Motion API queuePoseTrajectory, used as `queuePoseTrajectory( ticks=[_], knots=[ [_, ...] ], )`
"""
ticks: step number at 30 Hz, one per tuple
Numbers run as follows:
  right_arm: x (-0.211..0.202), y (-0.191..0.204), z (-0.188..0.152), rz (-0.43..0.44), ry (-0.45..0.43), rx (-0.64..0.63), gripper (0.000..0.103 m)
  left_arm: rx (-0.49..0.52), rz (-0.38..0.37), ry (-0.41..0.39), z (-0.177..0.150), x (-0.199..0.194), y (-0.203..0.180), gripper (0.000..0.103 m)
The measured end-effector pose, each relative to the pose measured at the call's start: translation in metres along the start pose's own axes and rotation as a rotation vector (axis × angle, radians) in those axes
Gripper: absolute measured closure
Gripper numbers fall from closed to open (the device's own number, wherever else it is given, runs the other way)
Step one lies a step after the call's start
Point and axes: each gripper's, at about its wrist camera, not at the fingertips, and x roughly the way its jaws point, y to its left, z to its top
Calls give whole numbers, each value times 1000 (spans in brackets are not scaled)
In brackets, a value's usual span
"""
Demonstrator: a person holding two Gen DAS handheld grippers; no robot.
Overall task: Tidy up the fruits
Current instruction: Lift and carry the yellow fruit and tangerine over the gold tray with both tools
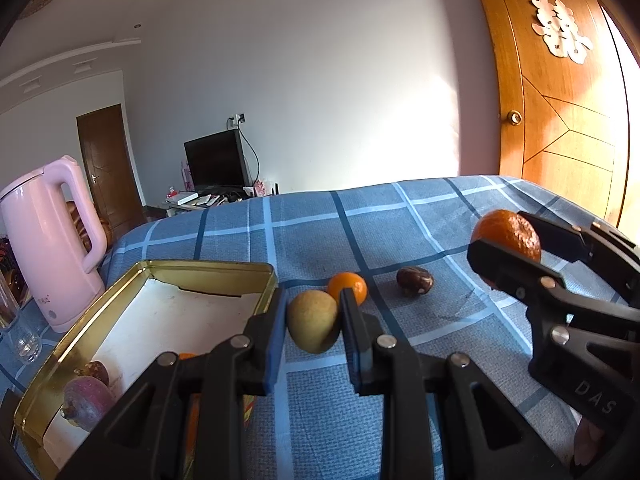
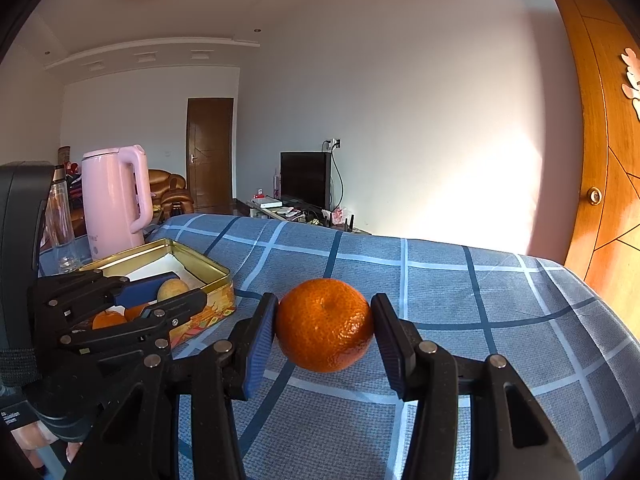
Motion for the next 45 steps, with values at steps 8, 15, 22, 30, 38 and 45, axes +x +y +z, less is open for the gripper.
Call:
queuePoseTrajectory(
  ticks=[8,15,22,30,38,45],
  knots=[
    [-4,6,-1,14,-2,-2,53,-11,-10,-2,-5,-9,5,75],
    [-7,11,-1,26,-3,-2,53,-24,-10,-4,-9,-17,11,75],
    [-1,18,-2,51,37,-8,53,-48,-1,15,-14,-22,24,75],
    [3,27,-4,75,67,-6,53,-78,6,22,-20,-28,40,75],
    [6,44,-4,102,98,-20,53,-86,20,16,-26,-37,53,75],
    [7,60,1,134,108,-28,53,-114,33,24,-31,-43,71,75]
  ],
)
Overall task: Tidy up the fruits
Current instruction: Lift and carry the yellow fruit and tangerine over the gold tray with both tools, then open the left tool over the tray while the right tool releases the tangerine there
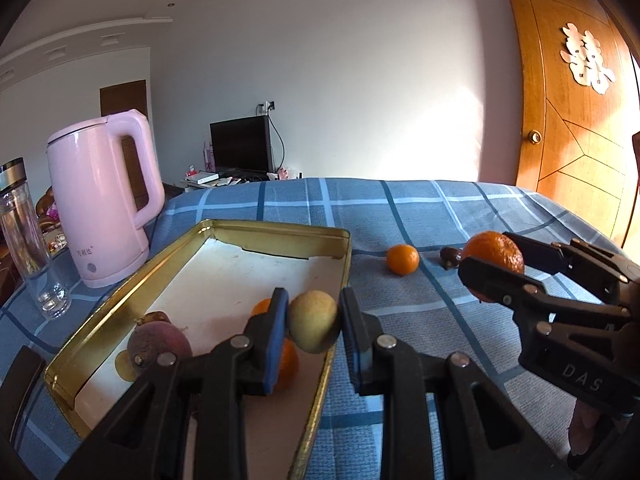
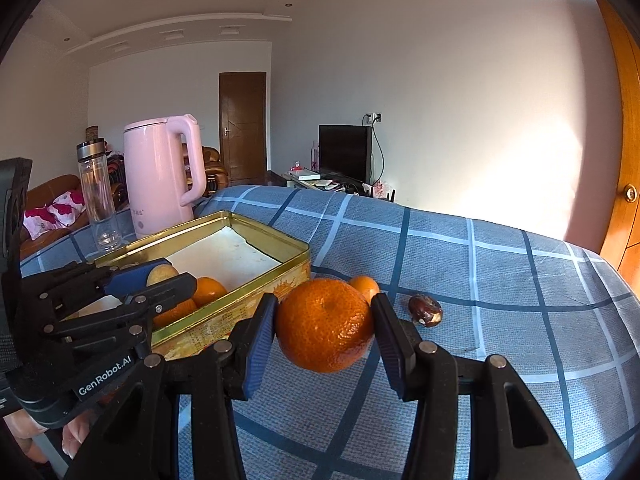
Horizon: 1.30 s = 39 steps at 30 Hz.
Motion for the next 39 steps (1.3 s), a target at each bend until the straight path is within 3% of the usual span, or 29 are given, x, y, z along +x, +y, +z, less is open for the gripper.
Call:
queuePoseTrajectory(
  ticks=[24,39],
  knots=[
    [17,64,28,89,7,-85,53,-89,71,23,-6,-10,63,75],
    [35,96,30,157,30,-117,53,-132,154,58,-13,-5,101,75]
  ],
)
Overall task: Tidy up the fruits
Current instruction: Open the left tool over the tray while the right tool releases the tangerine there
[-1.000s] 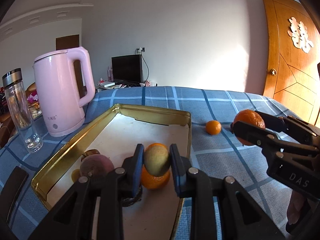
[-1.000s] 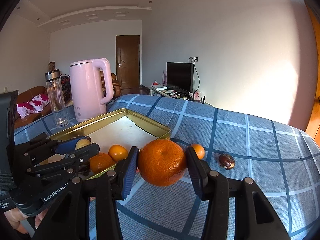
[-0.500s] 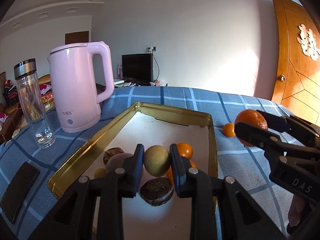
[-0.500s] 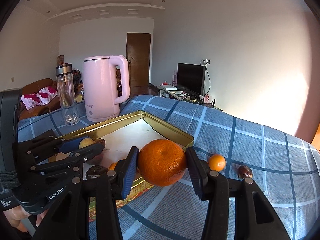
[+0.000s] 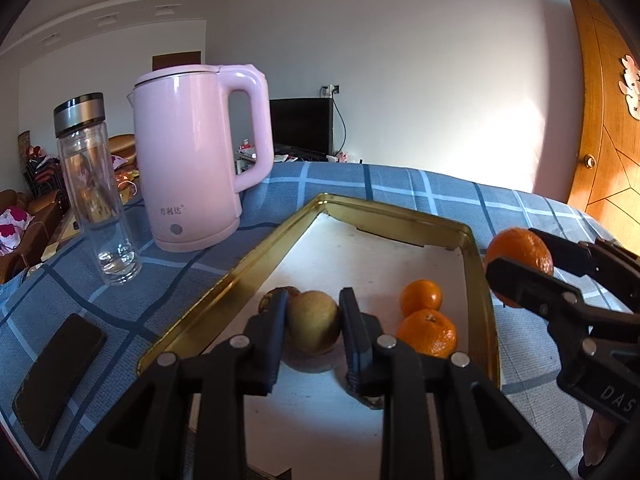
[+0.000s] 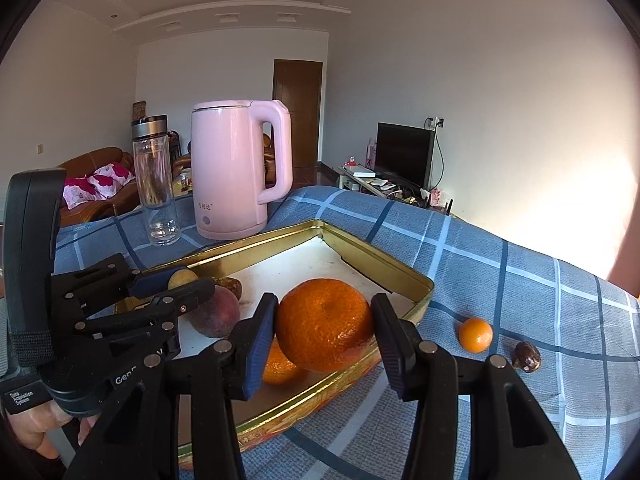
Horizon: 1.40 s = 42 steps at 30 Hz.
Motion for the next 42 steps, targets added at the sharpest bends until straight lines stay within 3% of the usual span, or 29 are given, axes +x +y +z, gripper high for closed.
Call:
queuePoseTrajectory(
  ticks=[23,25,27,28,34,42],
  knots=[
    [31,47,-12,112,109,-100,53,-77,65,69,-2,15,41,75],
    [33,49,-15,132,125,-106,52,-78,71,68,-2,14,42,68],
    [33,52,-16,136,126,-120,52,-87,87,71,-2,12,43,42],
    [32,53,-16,131,122,-128,52,-93,87,67,-2,10,43,38],
    [11,33,-4,75,83,-116,47,-72,40,27,16,-15,26,29],
    [-21,-42,15,-121,102,-50,38,31,-80,-20,46,-48,-37,14]
  ],
)
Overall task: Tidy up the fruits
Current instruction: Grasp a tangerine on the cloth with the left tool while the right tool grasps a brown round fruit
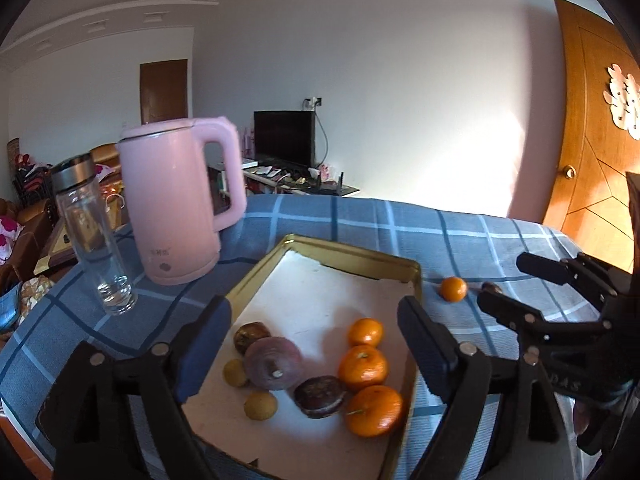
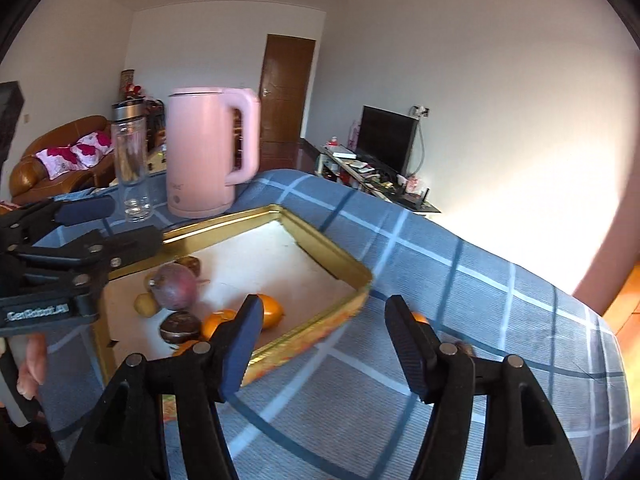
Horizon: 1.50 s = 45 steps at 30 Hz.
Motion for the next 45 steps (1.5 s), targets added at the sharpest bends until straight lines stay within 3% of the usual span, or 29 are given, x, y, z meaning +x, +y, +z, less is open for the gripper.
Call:
queuePoseTrajectory(
  ticks=[5,11,17,24,28,32,37,40,44,45],
  knots=[
    [8,-62,-2,-95,53,139,37,39,-85,42,13,8,-42,14],
    [48,-120,-19,-145,124,310,37,68,-51,76,20,38,-75,12],
    [84,-140,-35,-168,181,364,38,80,-32,108,25,77,-101,12],
    [112,-144,-48,-120,257,368,38,85,-9,163,23,108,-111,12],
    [126,-144,-55,-100,310,358,62,97,-10,176,21,116,-117,12],
    [122,-150,-59,-84,302,370,63,118,-9,187,19,124,-129,12],
    [106,-166,-61,-184,263,364,63,164,-21,207,16,139,-154,12],
    [99,-182,-69,-237,259,382,63,188,-30,224,14,153,-171,17],
    [88,-195,-77,-256,240,420,63,195,-65,275,10,175,-186,20],
    [85,-197,-77,-261,233,424,63,189,-64,294,9,181,-187,24]
  ],
)
